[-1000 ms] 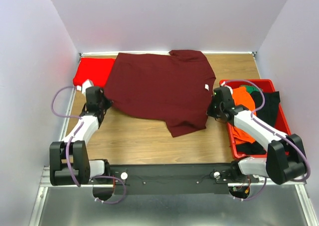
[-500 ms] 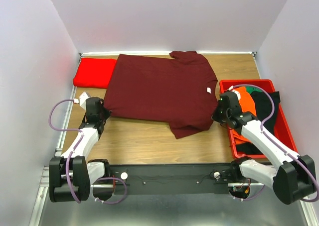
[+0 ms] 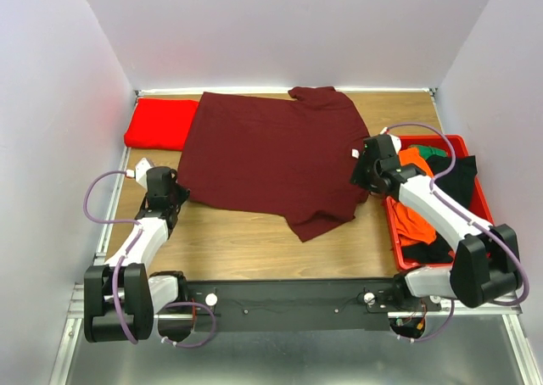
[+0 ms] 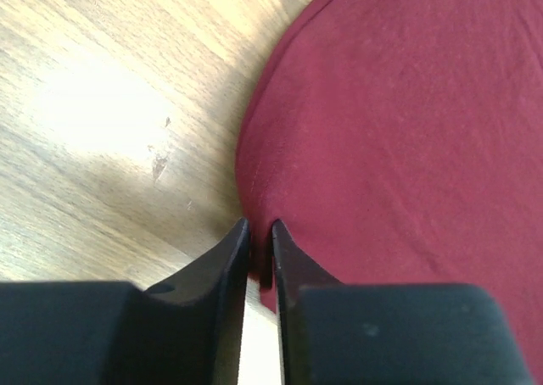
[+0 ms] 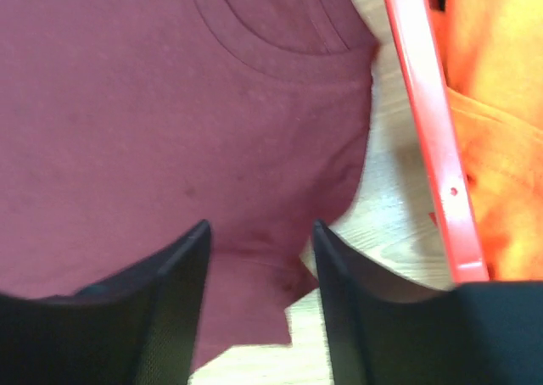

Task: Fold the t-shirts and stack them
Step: Flatten the tshirt out

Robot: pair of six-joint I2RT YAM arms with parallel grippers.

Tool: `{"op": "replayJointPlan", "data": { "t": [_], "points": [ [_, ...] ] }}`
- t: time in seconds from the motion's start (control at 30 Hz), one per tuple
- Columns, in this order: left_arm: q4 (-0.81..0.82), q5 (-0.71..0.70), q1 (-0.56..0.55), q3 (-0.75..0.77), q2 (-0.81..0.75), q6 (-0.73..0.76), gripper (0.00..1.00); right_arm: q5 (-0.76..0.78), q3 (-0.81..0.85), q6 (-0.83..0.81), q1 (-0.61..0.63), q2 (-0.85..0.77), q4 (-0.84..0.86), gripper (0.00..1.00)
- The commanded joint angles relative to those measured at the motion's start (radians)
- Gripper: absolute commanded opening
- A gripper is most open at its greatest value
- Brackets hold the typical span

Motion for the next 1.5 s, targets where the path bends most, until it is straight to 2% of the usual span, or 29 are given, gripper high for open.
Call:
{"op": "replayJointPlan", "data": {
  "t": [0.0, 0.13, 0.23, 0.27, 0.33, 0.4, 0.53, 0.8, 0.9, 1.33, 1.4, 1.47],
  "points": [
    [0.039, -0.002, 0.005, -0.019, -0.014, 0.004, 0.25, 0.008, 0.026, -0.028, 0.0, -0.031, -0.017, 0.61],
    [0.054, 0.004, 0.005, -0.039, -0.023, -0.002, 0.25, -0.024, -0.026, -0.005, 0.044, -0.107, -0.029, 0.6],
    [0.059, 0.004, 0.005, -0.044, -0.016, -0.002, 0.25, 0.022, -0.063, 0.075, 0.178, -0.144, -0.049, 0.57],
    [0.057, 0.006, 0.004, -0.042, -0.016, 0.001, 0.25, 0.038, -0.071, 0.099, 0.274, -0.146, -0.052, 0.56],
    [0.057, 0.015, 0.004, -0.042, -0.022, 0.002, 0.25, 0.078, -0.098, 0.173, 0.398, -0.111, -0.053, 0.51],
    [0.059, 0.015, 0.003, -0.045, -0.031, 0.002, 0.25, 0.115, -0.112, 0.221, 0.466, -0.073, -0.049, 0.45],
    [0.057, 0.012, 0.005, -0.047, -0.048, 0.002, 0.25, 0.186, -0.083, 0.239, 0.609, 0.058, -0.033, 0.43],
    [0.056, 0.03, 0.005, -0.039, -0.048, 0.01, 0.25, 0.224, -0.035, 0.201, 0.687, 0.25, 0.025, 0.44],
    [0.054, 0.036, 0.004, -0.039, -0.051, 0.011, 0.25, 0.218, -0.025, 0.199, 0.71, 0.296, 0.023, 0.41],
    [0.039, 0.059, 0.003, -0.013, -0.065, 0.027, 0.24, 0.01, 0.021, 0.276, 0.862, 0.291, 0.0, 0.36],
    [0.04, 0.064, 0.005, -0.01, -0.066, 0.028, 0.24, -0.007, 0.027, 0.281, 0.874, 0.284, -0.001, 0.36],
    [0.04, 0.065, 0.005, -0.01, -0.065, 0.027, 0.24, 0.012, 0.031, 0.29, 0.874, 0.267, -0.007, 0.42]
  ]
}}
